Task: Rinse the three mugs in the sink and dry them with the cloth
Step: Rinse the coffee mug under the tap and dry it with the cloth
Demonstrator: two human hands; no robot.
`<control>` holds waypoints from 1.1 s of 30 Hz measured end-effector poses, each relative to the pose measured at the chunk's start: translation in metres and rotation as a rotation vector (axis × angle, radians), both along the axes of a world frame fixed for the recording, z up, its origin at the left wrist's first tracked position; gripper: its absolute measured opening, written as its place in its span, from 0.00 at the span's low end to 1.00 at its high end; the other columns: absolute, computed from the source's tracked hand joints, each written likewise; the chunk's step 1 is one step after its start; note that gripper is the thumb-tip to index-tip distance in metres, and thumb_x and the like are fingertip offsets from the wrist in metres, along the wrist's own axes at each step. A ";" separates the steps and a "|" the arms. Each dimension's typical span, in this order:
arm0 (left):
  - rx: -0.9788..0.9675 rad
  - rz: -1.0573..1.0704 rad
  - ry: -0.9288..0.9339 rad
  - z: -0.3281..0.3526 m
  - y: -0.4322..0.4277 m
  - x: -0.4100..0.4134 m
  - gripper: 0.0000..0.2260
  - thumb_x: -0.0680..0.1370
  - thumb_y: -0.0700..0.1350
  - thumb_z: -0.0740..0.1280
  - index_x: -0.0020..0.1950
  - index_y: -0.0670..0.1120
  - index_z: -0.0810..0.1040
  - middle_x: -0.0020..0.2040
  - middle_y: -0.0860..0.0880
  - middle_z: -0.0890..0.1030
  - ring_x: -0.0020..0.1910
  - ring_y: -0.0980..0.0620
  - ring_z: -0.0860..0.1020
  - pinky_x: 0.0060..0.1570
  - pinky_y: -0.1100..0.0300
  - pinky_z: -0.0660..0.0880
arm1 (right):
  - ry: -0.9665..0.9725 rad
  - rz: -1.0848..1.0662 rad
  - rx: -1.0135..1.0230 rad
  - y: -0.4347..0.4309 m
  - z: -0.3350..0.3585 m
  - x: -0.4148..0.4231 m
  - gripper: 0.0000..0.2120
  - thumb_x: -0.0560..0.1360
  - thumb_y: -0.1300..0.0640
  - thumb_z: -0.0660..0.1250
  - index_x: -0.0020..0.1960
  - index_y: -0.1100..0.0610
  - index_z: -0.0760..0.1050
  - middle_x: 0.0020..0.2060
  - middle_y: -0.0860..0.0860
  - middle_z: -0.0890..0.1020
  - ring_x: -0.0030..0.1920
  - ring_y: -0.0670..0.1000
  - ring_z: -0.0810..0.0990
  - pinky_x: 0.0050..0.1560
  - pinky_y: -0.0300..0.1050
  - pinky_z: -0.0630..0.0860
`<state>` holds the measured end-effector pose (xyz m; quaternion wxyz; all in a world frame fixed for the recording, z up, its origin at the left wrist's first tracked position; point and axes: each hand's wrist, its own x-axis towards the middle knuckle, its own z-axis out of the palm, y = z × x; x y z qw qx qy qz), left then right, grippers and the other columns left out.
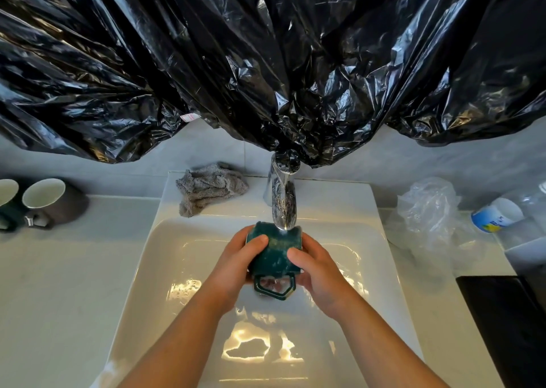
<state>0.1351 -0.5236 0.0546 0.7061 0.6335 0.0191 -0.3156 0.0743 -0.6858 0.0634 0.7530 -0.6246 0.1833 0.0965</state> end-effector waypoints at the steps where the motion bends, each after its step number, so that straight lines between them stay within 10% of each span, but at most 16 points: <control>1: 0.030 0.019 -0.014 0.001 0.001 0.002 0.22 0.69 0.59 0.70 0.61 0.54 0.79 0.54 0.47 0.86 0.51 0.48 0.86 0.46 0.53 0.83 | 0.002 0.019 -0.026 -0.001 0.000 0.001 0.20 0.72 0.50 0.67 0.64 0.49 0.77 0.57 0.54 0.84 0.58 0.55 0.83 0.58 0.55 0.81; 15: 0.016 0.014 0.032 -0.010 -0.005 -0.009 0.18 0.72 0.55 0.64 0.61 0.53 0.76 0.54 0.43 0.84 0.48 0.46 0.86 0.42 0.48 0.84 | 0.153 0.088 -0.201 -0.004 -0.008 0.000 0.20 0.76 0.34 0.56 0.60 0.42 0.76 0.48 0.46 0.85 0.48 0.49 0.86 0.42 0.43 0.82; 21: 0.166 -0.003 0.355 -0.009 -0.009 -0.003 0.22 0.80 0.66 0.58 0.59 0.52 0.79 0.45 0.46 0.88 0.44 0.45 0.87 0.35 0.54 0.82 | 0.134 0.256 -0.094 -0.020 -0.003 -0.008 0.29 0.71 0.54 0.66 0.70 0.37 0.67 0.66 0.43 0.74 0.61 0.52 0.80 0.62 0.49 0.79; 24: 0.162 -0.066 0.405 -0.013 -0.010 0.000 0.26 0.82 0.68 0.51 0.60 0.53 0.79 0.48 0.45 0.88 0.50 0.43 0.86 0.43 0.50 0.82 | 0.140 0.254 -0.172 -0.021 -0.004 -0.009 0.29 0.71 0.59 0.71 0.67 0.38 0.69 0.64 0.46 0.76 0.57 0.54 0.83 0.56 0.50 0.82; 29: 0.073 -0.015 0.262 -0.012 -0.017 -0.007 0.25 0.83 0.64 0.51 0.65 0.49 0.78 0.53 0.42 0.87 0.54 0.42 0.85 0.57 0.43 0.81 | 0.174 0.113 -0.066 -0.015 -0.006 -0.009 0.21 0.71 0.46 0.64 0.64 0.45 0.72 0.55 0.55 0.83 0.51 0.55 0.84 0.44 0.47 0.82; 33: -0.052 0.010 0.055 -0.018 -0.017 -0.014 0.23 0.71 0.60 0.65 0.65 0.55 0.74 0.55 0.48 0.85 0.54 0.47 0.85 0.48 0.50 0.84 | 0.279 0.082 -0.129 -0.010 -0.006 -0.001 0.24 0.75 0.36 0.57 0.61 0.51 0.73 0.50 0.59 0.80 0.37 0.54 0.80 0.35 0.46 0.79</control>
